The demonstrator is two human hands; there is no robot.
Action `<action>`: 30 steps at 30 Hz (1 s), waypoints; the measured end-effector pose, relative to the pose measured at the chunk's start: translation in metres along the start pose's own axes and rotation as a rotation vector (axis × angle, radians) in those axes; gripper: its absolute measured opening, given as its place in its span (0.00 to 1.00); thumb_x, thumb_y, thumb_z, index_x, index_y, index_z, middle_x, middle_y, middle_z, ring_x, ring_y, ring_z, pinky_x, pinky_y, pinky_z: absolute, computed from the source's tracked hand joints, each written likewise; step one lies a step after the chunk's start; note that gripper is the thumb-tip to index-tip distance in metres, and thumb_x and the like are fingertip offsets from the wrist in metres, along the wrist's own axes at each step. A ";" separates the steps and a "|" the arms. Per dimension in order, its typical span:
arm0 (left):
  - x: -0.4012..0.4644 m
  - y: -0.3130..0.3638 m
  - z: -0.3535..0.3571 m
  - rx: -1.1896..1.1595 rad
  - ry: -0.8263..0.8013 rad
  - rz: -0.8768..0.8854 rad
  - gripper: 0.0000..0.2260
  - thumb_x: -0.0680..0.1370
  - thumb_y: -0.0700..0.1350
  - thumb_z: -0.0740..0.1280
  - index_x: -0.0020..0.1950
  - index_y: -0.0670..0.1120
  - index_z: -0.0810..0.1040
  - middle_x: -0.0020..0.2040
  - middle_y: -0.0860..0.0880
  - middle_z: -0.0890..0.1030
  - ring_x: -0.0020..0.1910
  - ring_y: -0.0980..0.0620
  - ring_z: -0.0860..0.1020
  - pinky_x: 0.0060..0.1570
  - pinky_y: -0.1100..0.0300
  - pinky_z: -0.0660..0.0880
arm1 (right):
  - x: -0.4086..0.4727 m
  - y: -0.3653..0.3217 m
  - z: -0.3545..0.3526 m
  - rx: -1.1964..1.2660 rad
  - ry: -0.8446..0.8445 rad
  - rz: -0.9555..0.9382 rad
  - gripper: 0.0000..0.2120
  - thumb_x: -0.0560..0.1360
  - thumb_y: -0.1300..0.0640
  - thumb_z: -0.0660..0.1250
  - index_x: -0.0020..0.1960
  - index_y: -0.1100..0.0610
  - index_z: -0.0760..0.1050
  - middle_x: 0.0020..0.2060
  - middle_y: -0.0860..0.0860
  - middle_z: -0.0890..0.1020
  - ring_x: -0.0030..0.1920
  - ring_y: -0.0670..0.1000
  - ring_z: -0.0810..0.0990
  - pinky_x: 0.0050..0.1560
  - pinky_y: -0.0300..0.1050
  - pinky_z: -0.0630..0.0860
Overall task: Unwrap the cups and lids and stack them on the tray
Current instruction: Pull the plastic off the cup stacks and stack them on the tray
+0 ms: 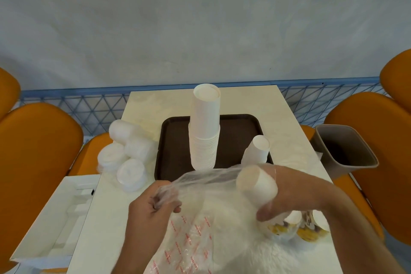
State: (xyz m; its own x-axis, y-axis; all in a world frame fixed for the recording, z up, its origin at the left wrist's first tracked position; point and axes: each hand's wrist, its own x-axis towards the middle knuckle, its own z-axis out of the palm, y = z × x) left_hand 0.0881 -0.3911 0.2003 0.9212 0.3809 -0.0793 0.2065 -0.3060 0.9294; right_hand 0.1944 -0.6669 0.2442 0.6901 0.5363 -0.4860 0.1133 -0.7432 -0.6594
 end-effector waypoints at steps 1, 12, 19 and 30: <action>0.001 0.000 -0.002 -0.004 0.024 -0.007 0.12 0.74 0.33 0.70 0.39 0.51 0.82 0.34 0.47 0.83 0.34 0.50 0.83 0.40 0.57 0.78 | 0.000 0.006 -0.005 0.002 0.029 0.002 0.34 0.64 0.50 0.84 0.60 0.35 0.68 0.57 0.37 0.77 0.58 0.42 0.77 0.52 0.32 0.75; -0.005 -0.003 0.003 -0.036 0.057 -0.052 0.05 0.77 0.36 0.69 0.42 0.43 0.81 0.34 0.45 0.82 0.33 0.48 0.83 0.43 0.51 0.78 | 0.029 0.035 -0.051 0.473 0.506 -0.069 0.36 0.68 0.57 0.79 0.70 0.45 0.66 0.61 0.49 0.77 0.62 0.53 0.76 0.59 0.52 0.77; -0.009 -0.005 0.010 -0.011 0.035 -0.071 0.11 0.78 0.40 0.69 0.40 0.55 0.80 0.33 0.45 0.83 0.34 0.50 0.83 0.43 0.55 0.78 | 0.068 0.032 -0.054 0.449 0.701 -0.042 0.36 0.67 0.51 0.81 0.70 0.46 0.66 0.60 0.49 0.76 0.59 0.53 0.76 0.60 0.57 0.78; -0.007 -0.006 0.020 -0.021 0.056 -0.099 0.03 0.78 0.42 0.69 0.45 0.46 0.82 0.34 0.50 0.83 0.35 0.51 0.84 0.39 0.62 0.74 | 0.108 0.059 -0.037 0.307 0.782 -0.008 0.37 0.70 0.60 0.80 0.68 0.46 0.60 0.62 0.47 0.68 0.60 0.50 0.71 0.57 0.48 0.78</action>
State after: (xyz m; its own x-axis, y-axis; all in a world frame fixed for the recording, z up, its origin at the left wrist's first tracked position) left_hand 0.0868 -0.4091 0.1882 0.8769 0.4564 -0.1510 0.2878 -0.2468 0.9254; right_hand 0.3023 -0.6674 0.1743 0.9995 0.0251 -0.0177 -0.0014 -0.5379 -0.8430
